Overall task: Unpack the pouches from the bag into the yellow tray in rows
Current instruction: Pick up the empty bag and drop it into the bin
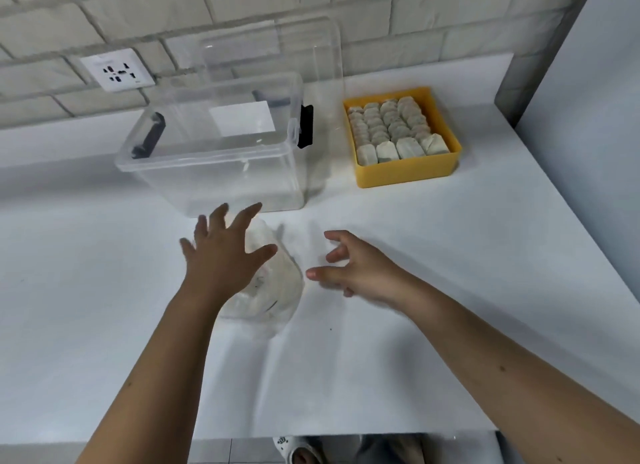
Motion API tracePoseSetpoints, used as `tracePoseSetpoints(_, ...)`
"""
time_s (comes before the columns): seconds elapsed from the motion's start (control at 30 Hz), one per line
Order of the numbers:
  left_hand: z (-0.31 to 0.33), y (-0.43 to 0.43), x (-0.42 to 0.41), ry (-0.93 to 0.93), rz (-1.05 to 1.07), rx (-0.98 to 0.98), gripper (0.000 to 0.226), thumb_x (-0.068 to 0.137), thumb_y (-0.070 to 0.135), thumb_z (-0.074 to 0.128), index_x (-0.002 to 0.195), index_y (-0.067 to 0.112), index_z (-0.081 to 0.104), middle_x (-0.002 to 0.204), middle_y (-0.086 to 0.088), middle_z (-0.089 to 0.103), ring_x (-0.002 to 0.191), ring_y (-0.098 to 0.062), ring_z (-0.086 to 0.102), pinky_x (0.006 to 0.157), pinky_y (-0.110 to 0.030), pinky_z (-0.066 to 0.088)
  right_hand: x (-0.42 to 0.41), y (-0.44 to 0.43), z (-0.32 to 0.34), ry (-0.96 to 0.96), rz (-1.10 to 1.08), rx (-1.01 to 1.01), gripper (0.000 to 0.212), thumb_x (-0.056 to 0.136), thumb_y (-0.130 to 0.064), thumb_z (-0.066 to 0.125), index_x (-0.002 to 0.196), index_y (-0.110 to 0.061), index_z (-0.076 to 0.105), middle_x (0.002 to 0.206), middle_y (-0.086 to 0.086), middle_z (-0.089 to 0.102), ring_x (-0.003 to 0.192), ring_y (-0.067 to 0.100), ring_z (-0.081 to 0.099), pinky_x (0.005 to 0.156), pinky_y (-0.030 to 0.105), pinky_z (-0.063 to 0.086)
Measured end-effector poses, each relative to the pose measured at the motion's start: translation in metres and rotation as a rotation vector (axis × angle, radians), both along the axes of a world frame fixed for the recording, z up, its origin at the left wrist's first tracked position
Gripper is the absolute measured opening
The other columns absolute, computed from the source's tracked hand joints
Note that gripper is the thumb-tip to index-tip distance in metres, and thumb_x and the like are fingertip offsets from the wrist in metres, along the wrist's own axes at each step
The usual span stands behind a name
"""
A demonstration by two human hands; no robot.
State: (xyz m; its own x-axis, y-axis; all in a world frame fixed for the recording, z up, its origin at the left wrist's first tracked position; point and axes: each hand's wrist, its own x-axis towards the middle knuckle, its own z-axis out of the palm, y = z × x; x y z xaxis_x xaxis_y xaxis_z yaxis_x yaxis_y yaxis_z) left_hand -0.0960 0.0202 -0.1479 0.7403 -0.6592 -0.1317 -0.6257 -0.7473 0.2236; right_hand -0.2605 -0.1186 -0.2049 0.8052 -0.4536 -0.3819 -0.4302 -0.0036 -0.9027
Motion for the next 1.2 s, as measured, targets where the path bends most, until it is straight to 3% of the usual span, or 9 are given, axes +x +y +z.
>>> tracePoseSetpoints(0.07, -0.008, 0.013, 0.002, 0.083, 0.126, -0.012, 0.081, 0.088, 0.056, 0.062, 0.153, 0.046, 0.015, 0.164, -0.01, 0.005, 0.149, -0.041, 0.014, 0.114, -0.063, 0.018, 0.007, 0.012, -0.004, 0.027, -0.03, -0.042, 0.089, 0.066, -0.06, 0.078, 0.141, -0.031, 0.04, 0.105, -0.011, 0.06, 0.088, 0.015, 0.069, 0.07, 0.034, 0.058)
tracePoseSetpoints(0.17, -0.015, 0.028, 0.008, 0.242, 0.192, -0.106, 0.079, 0.09, 0.046, 0.064, 0.155, 0.038, 0.018, 0.16, -0.015, 0.015, 0.138, -0.042, 0.036, 0.11, -0.053, 0.033, 0.02, 0.03, -0.001, 0.047, -0.051, -0.037, 0.089, 0.066, -0.061, 0.077, 0.14, -0.03, 0.04, 0.1, -0.009, 0.063, 0.082, 0.02, 0.07, 0.061, 0.032, 0.057)
tracePoseSetpoints(0.4, 0.007, 0.015, -0.019, 0.262, -0.119, -0.266, 0.064, 0.091, 0.009, 0.053, 0.148, 0.031, 0.039, 0.142, -0.006, 0.051, 0.117, -0.027, 0.054, 0.097, -0.039, 0.045, -0.017, 0.049, 0.021, 0.016, -0.259, -0.112, 0.055, 0.075, -0.029, 0.079, 0.126, -0.025, 0.056, 0.098, 0.0, 0.063, 0.062, 0.022, 0.067, 0.054, 0.038, 0.059)
tracePoseSetpoints(0.53, 0.018, -0.002, -0.059, 0.417, -0.251, -0.434, 0.058, 0.093, 0.015, 0.058, 0.146, 0.034, 0.043, 0.138, 0.009, 0.055, 0.102, -0.015, 0.059, 0.09, -0.031, 0.046, -0.079, 0.04, 0.044, -0.035, -0.432, -0.087, 0.052, 0.077, -0.022, 0.08, 0.126, -0.024, 0.061, 0.093, 0.008, 0.064, 0.069, 0.027, 0.069, 0.065, 0.044, 0.061)
tracePoseSetpoints(0.67, 0.02, -0.017, -0.105, 0.578, -0.359, -0.54, 0.05, 0.093, 0.034, 0.065, 0.14, 0.04, 0.049, 0.135, 0.026, 0.053, 0.121, -0.009, 0.053, 0.102, -0.03, 0.043, -0.146, 0.028, 0.064, -0.094, -0.526, -0.076, 0.048, 0.081, -0.012, 0.076, 0.126, -0.021, 0.062, 0.093, 0.011, 0.061, 0.076, 0.02, 0.066, 0.066, 0.039, 0.061)
tracePoseSetpoints(0.8, 0.022, -0.031, -0.16, 0.777, -0.409, -0.508, 0.053, 0.09, 0.049, 0.066, 0.138, 0.054, 0.045, 0.141, 0.025, 0.044, 0.125, -0.004, 0.042, 0.102, -0.029, 0.037, -0.218, 0.027, 0.059, -0.119, -0.649, -0.013, 0.04, 0.084, -0.008, 0.069, 0.121, -0.025, 0.067, 0.093, 0.007, 0.066, 0.075, 0.012, 0.066, 0.058, 0.028, 0.055)
tracePoseSetpoints(0.93, 0.016, -0.036, -0.216, 0.959, -0.538, -0.371, 0.062, 0.086, 0.047, 0.07, 0.138, 0.06, 0.039, 0.137, 0.023, 0.048, 0.122, 0.002, 0.052, 0.099, -0.027, 0.046, -0.287, 0.042, 0.041, -0.137, -0.795, 0.028, 0.037, 0.086, -0.005, 0.064, 0.117, -0.026, 0.069, 0.096, 0.006, 0.066, 0.082, 0.016, 0.062, 0.06, 0.028, 0.05)
tracePoseSetpoints(1.07, 0.004, -0.034, -0.266, 0.947, -0.63, -0.238, 0.076, 0.084, 0.033, 0.077, 0.146, 0.047, 0.035, 0.134, 0.019, 0.054, 0.102, 0.002, 0.063, 0.083, -0.016, 0.049, -0.346, 0.041, 0.024, -0.111, -0.841, 0.068, 0.039, 0.087, 0.0, 0.061, 0.117, -0.024, 0.069, 0.1, 0.009, 0.065, 0.087, 0.022, 0.057, 0.069, 0.034, 0.048)
tracePoseSetpoints(1.2, -0.013, -0.035, -0.314, 0.922, -0.657, -0.215, 0.075, 0.084, 0.025, 0.077, 0.145, 0.043, 0.038, 0.126, 0.02, 0.055, 0.097, -0.003, 0.065, 0.09, -0.026, 0.052, -0.393, 0.033, 0.021, -0.046, -0.772, 0.167, 0.041, 0.088, 0.0, 0.06, 0.122, -0.022, 0.067, 0.105, 0.001, 0.071, 0.092, 0.017, 0.063, 0.084, 0.041, 0.05)
